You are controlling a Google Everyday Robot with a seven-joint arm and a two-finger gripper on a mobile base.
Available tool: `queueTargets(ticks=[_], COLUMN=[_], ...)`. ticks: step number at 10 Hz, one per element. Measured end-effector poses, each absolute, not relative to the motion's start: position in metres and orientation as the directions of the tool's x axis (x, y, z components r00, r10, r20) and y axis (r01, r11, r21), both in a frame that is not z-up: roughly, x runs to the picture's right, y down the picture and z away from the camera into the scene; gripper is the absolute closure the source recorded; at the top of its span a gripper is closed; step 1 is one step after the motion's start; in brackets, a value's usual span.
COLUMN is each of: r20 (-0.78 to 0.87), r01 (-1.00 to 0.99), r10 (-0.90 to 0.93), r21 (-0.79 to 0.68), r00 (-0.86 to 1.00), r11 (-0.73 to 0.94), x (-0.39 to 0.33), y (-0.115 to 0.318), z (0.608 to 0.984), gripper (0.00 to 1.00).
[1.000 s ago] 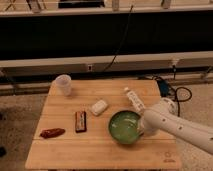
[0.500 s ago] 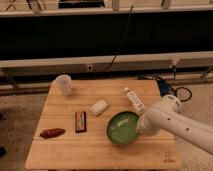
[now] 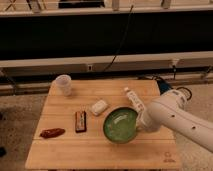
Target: Pick up the ceramic bowl
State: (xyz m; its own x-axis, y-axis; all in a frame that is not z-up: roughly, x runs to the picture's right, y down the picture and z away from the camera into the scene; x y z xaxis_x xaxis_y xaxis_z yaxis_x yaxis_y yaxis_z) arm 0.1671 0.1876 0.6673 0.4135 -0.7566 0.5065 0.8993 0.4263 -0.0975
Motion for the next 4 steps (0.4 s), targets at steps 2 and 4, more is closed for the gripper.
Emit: queueTargets(ticks=[2, 4], r20=[0.508, 0.509], r01=[0.900, 0.902], r10=[-0.755, -0.757], r21=[-0.103, -0.103], r00=[0.414, 0.410], r11=[0.424, 0.420], x=[0.169, 0.169], y=[0.182, 0.179], z=[0.673, 0.680], gripper=[1.00, 1.00])
